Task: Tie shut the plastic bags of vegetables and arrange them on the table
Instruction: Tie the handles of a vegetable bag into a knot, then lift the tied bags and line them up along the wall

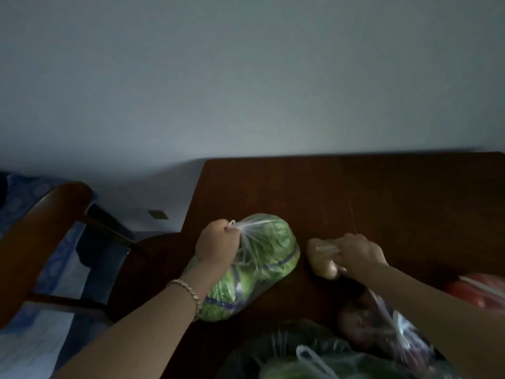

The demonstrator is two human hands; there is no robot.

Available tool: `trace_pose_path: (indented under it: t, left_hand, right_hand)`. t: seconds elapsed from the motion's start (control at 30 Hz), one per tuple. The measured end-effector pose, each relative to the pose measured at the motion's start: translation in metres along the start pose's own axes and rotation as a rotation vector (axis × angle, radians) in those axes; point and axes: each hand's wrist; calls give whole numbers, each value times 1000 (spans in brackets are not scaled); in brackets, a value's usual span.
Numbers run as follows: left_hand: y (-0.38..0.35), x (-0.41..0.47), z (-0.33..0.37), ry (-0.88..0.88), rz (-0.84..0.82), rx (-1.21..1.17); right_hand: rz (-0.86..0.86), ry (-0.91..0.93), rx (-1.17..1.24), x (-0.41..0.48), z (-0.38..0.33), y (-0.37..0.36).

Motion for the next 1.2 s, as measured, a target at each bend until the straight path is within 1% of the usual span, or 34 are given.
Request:
trace_pose_path:
  t: [0.07,0.13,0.17,0.27,0.33,0.43,0.57,0.73,0.77,0.83,0.93,1.03,1.1,1.2]
  left_hand:
    - [7,24,2,46,42,-62]
    - [9,40,7,53,43,-116]
    - [9,54,13,55,38,-146]
    - [9,86,31,107,70,-180]
    - [11,113,42,147,102,-190]
    - [14,156,58,168,109,-181]
    - [11,199,73,169,132,-186]
    - [5,218,74,191,154,-212]
    - [5,224,71,194,158,-215]
    - [5,227,67,188,167,-222]
    - [9,225,63,148,156,-205]
    - [11,210,59,113,41,-132]
    - [12,195,53,43,7,-4]
    - [11,173,41,-55,97,290]
  right_hand:
    - [-29,-41,25,17,-6,7]
    - [-69,-116,118,30,-13,11]
    - [-62,-117,169,45,-15,15]
    - [118,-168,466,82,-20,22]
    - [175,-193,542,111,-26,28]
    - [207,-160,603,160,-40,46]
    - [234,-173,635,229,-62,64]
    - [328,-101,723,287,-88,79]
    - [330,-82,705,296,-94,80]
    - [296,-31,623,300,-105,84]
    - [309,-5,684,293,-116,85]
    - [344,52,641,260,-118,77]
    - [333,116,625,224,-114,68]
    - [214,134,576,174,-98,50]
Point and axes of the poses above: each hand's wrist, its own x-axis towards the middle knuckle, its own y-axis out of the back of the hand, z = x × y, and after that the axes turned 15 degrees about y, right-handed
